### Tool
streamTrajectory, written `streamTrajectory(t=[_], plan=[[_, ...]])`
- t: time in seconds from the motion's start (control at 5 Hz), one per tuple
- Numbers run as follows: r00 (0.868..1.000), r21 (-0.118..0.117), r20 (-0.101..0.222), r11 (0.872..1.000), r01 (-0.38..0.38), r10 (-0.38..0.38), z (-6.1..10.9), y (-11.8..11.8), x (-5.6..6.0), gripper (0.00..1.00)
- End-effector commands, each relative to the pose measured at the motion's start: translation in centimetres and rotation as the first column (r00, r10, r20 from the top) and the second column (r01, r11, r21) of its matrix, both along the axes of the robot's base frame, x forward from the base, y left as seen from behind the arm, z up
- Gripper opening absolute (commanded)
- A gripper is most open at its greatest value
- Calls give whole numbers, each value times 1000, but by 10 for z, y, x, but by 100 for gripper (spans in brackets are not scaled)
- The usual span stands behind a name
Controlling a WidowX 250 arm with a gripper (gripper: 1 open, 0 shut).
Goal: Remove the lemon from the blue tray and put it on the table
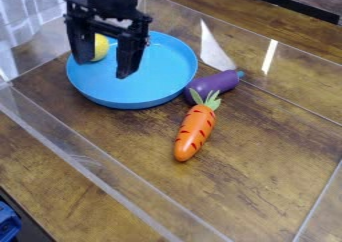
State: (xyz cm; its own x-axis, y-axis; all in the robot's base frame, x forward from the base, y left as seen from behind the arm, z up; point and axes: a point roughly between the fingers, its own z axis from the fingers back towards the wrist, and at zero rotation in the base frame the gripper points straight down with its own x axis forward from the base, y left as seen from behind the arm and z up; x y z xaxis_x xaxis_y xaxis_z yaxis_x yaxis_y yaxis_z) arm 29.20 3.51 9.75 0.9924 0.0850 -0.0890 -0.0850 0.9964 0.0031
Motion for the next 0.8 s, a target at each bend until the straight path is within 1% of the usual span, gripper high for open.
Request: streamTrajectory(t=[0.0, 0.2, 0.4, 0.6], plan=[[999, -6, 50, 1000, 0, 1, 14, 16, 10, 100], [998, -19, 60, 1000, 10, -9, 16, 24, 16, 100], [998, -22, 68, 1000, 12, -11, 12, 25, 18, 100], [997, -27, 73, 1000, -5, 7, 7, 25, 19, 100]])
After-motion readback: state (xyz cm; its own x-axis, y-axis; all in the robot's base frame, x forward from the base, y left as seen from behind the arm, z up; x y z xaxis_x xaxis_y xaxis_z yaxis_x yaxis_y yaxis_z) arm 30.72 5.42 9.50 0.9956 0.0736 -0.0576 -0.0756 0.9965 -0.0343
